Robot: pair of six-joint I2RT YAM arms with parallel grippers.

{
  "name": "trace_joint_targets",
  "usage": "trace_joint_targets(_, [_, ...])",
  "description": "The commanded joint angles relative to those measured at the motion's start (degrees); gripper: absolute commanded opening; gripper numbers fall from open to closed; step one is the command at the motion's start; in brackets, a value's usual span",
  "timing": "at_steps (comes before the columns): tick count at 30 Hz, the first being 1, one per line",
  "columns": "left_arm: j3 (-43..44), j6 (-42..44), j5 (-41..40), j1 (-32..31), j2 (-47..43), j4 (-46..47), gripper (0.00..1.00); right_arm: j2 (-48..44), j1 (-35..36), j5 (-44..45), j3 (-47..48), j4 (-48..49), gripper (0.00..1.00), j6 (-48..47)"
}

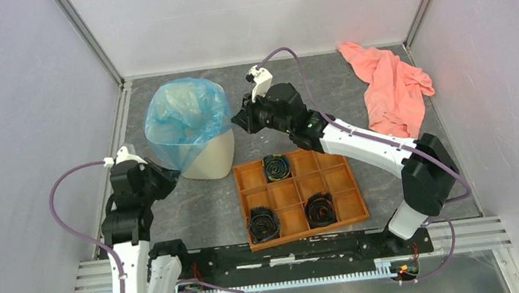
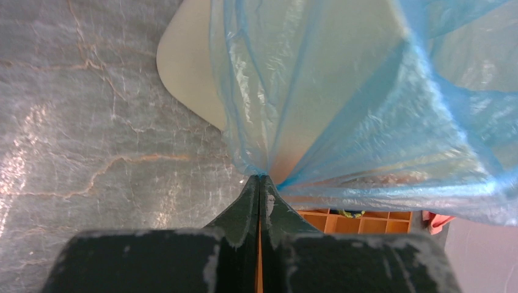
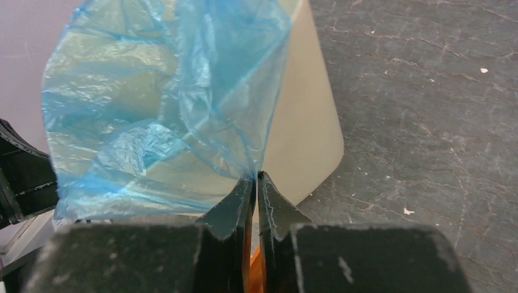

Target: Put the trash bags into the trash bin

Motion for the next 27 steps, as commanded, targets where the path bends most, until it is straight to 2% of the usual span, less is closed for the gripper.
trace_joint_targets(1, [0.02, -4.63, -1.50, -0.06, 0.19, 2.68, 0.02, -1.23, -2.69, -3.27, -1.47, 3.83, 0.11, -0.78])
trace_joint_targets(7, [-0.49, -7.36, -4.66, -0.01, 0.98, 6.91, 0.02, 1.86, -5.36, -6.21, -0.67, 8.04, 0.14, -3.83])
trace_joint_targets(9, [-0.60, -7.11, -4.78, -0.05, 2.55, 8.62, 0.02, 4.02, -5.68, -8.35, 0.40, 11.29, 0.20, -5.24])
trace_joint_targets(11, [-0.49, -6.49, -4.88, -0.06, 4.25, 9.87, 0.02, 7.24, -5.77, -10.20, 3.20, 11.80, 0.22, -6.70])
trace_joint_targets(15, [-0.10, -5.58, -6.26, -0.06, 4.59, 7.17, 0.02, 10.98, -5.85, -11.21, 5.91, 10.80, 0.23, -7.34])
trace_joint_targets(17, [0.02, -5.19, -7.56, -0.08, 2.48, 4.67, 0.02, 11.03, -6.07, -10.59, 4.24, 12.08, 0.28, -7.21])
trace_joint_targets(19, [0.90, -4.20, -11.62, -0.06, 0.03, 1.34, 0.02, 11.60, -6.61, -9.96, 4.49, 11.67, 0.29, -7.62])
trace_joint_targets(20, [1.54, -3.21, -13.24, -0.06, -1.18, -0.28, 0.06, 11.85, -6.87, -9.78, 4.90, 11.13, 0.29, -7.80])
trace_joint_targets(23, [5.60, 0.45, -18.33, -0.06, -3.86, -3.66, 0.34, 11.45, -7.24, -7.99, 6.41, 9.05, 0.31, -9.42])
trace_joint_targets(25, [8.79, 3.85, -20.08, -0.06, -4.35, -3.86, 0.49, 10.35, -7.23, -7.86, 6.46, 8.57, 0.37, -10.66])
trace_joint_targets(27, [12.63, 6.89, -21.04, -0.06, -2.89, -3.18, 0.57, 9.03, -7.33, -7.59, 6.72, 7.42, 0.43, -11.97])
